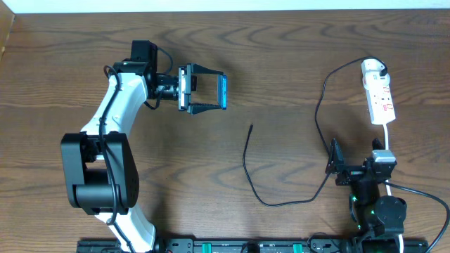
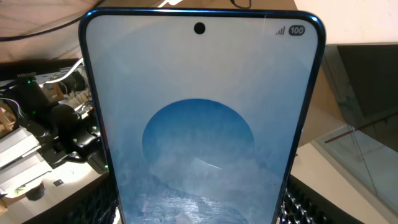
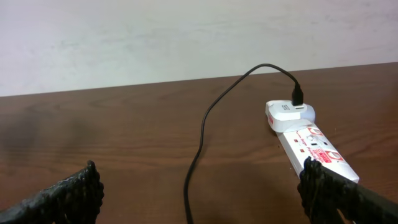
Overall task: Plug charger to phone and switch on socket
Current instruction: 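Hold the phone raised in the left gripper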
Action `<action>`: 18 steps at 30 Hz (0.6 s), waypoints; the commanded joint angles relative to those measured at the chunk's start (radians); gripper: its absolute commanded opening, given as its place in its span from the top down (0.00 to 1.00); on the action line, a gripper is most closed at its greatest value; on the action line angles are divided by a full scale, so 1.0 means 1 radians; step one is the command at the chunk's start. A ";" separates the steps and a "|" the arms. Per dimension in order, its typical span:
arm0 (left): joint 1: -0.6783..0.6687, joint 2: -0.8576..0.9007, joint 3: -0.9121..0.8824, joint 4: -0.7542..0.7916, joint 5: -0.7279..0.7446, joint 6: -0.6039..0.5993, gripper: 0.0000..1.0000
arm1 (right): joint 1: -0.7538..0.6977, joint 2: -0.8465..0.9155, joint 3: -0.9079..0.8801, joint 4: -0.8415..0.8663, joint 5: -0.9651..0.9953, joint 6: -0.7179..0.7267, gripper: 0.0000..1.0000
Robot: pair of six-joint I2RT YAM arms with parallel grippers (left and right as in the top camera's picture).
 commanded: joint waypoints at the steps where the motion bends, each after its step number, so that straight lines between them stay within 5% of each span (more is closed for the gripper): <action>1: 0.004 -0.029 0.012 0.000 0.046 -0.003 0.93 | 0.010 -0.006 -0.001 -0.005 0.011 0.011 0.01; 18: 0.004 -0.029 0.012 0.000 -0.023 -0.004 0.93 | 0.010 -0.006 -0.001 -0.005 0.011 0.011 0.01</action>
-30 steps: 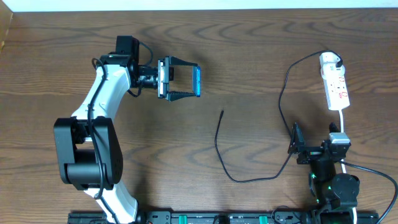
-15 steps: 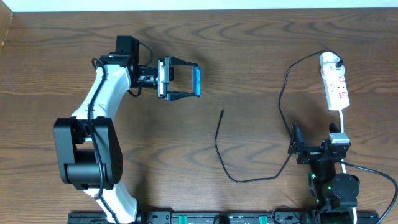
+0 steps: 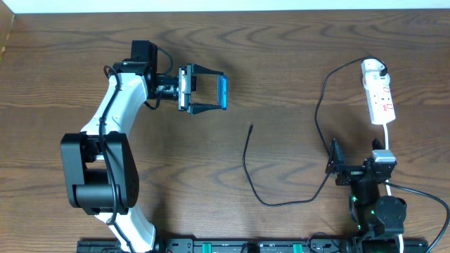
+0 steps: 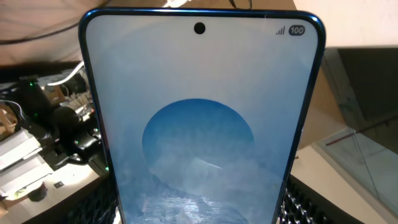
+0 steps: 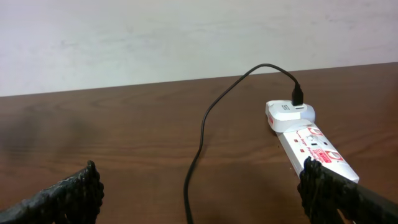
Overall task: Plug charger to phone and switch on socket
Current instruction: 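Hold the phone raised in the left gripper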
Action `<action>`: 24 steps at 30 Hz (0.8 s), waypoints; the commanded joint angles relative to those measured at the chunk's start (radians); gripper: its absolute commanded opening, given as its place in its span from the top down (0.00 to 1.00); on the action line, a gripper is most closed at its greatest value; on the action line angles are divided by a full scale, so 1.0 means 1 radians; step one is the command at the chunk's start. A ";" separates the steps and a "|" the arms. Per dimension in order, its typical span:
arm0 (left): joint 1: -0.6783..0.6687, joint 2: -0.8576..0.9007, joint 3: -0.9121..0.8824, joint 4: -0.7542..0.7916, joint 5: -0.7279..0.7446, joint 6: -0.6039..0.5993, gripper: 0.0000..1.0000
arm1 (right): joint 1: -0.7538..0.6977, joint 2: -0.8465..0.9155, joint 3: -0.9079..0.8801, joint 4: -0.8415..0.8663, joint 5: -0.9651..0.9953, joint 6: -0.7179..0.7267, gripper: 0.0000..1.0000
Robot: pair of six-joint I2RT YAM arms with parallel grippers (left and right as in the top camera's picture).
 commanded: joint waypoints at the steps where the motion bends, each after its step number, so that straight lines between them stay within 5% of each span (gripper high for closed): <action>1: 0.004 -0.029 0.012 0.000 -0.018 -0.003 0.93 | 0.010 -0.006 -0.001 -0.005 0.011 0.011 0.01; 16: 0.004 -0.029 0.012 0.031 -0.231 0.015 0.93 | 0.010 -0.006 -0.001 -0.005 0.011 0.011 0.01; 24: 0.004 -0.029 0.012 0.181 -0.253 0.014 0.93 | 0.010 -0.006 -0.001 -0.005 0.011 0.011 0.01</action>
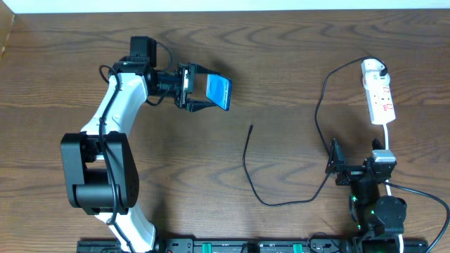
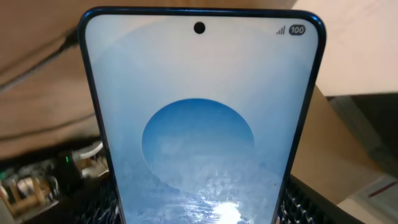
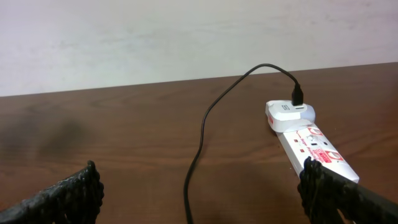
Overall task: Plug charger to phone and switch on socket
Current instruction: 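Hold the phone raised in the left gripper, then move the right gripper toward the phone held by the left gripper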
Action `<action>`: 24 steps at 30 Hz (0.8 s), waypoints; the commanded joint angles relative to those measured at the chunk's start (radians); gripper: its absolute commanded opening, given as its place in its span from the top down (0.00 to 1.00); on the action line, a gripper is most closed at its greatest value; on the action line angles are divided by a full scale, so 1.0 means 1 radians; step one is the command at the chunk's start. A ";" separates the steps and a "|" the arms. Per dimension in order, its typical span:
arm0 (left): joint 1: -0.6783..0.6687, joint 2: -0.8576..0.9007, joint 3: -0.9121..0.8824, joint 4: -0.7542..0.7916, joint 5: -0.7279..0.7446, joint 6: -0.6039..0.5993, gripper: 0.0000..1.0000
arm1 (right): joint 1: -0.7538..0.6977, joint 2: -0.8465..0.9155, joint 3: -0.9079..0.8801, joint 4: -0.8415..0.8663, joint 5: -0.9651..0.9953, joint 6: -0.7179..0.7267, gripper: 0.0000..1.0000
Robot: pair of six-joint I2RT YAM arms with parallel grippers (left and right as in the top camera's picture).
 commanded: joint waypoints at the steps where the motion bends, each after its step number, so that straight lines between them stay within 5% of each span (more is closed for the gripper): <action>1: 0.004 -0.029 0.012 0.045 0.013 0.010 0.93 | 0.010 -0.006 -0.001 -0.005 0.011 0.011 0.01; 24: 0.004 -0.029 0.012 0.193 0.021 -0.048 0.93 | 0.010 0.004 0.032 0.103 -0.006 0.006 0.01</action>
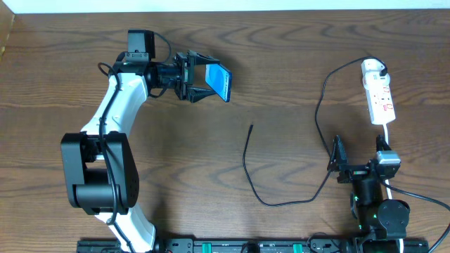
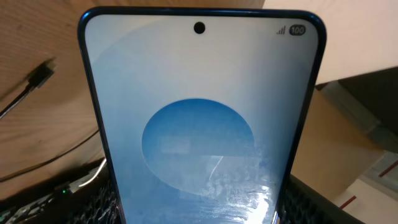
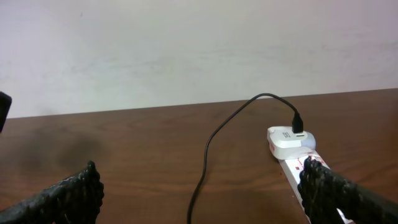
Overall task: Plug charger to phone and switch on socket
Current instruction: 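Move the right gripper toward the phone held by the left gripper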
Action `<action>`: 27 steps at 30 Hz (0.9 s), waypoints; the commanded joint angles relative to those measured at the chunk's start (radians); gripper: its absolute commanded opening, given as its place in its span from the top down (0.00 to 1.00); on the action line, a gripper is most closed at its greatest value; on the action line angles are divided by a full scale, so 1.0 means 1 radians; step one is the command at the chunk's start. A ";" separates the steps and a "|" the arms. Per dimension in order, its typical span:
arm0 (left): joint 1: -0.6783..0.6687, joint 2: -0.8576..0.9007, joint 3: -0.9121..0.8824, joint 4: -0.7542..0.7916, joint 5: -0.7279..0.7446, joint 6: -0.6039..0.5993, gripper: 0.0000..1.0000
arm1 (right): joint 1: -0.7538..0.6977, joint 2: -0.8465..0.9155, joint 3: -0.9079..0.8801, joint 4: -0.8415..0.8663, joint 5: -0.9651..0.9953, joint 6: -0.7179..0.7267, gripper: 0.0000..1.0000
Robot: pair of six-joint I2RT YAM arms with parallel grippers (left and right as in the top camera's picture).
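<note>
The blue-screened phone (image 1: 221, 81) is off the table at the far left-centre, and my left gripper (image 1: 211, 79) is shut on its lower part. It fills the left wrist view, where the phone (image 2: 199, 118) is lit and upright. The black charger cable (image 1: 318, 112) runs from the white charger (image 1: 373, 68), which is plugged into the white power strip (image 1: 382, 98), and loops to its free plug end (image 1: 252, 127). That plug end (image 2: 40, 73) shows beside the phone. My right gripper (image 1: 337, 167) is open near the front right, short of the strip (image 3: 298, 171).
The brown wooden table (image 1: 211, 183) ends at a pale wall at the far side. The cable loop (image 1: 281, 202) lies between the two arms near the front. The arms' base rail (image 1: 232, 246) runs along the front edge.
My left gripper has moved slightly towards the far edge and tilted the phone further, so the table and plug end show behind it. The right wrist camera has pitched up, showing more wall.
My left gripper held the phone edge-on to the overhead camera at the first two moments, with the right gripper open and still. Then the phone was tilted so its screen showed from above. Now it is tilted further, and the right wrist has shifted a little.
</note>
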 commanded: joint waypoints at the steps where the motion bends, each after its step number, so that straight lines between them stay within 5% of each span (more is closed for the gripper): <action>1: 0.004 -0.029 0.012 0.010 0.025 -0.010 0.93 | 0.010 0.014 0.045 0.003 -0.005 -0.006 0.01; 12: 0.004 -0.029 0.012 0.010 0.021 -0.025 0.93 | 0.010 0.490 0.361 -0.026 -0.095 -0.027 0.01; 27: 0.003 -0.029 0.012 0.009 -0.021 -0.051 0.93 | 0.010 1.312 1.099 -0.368 -0.643 -0.027 0.01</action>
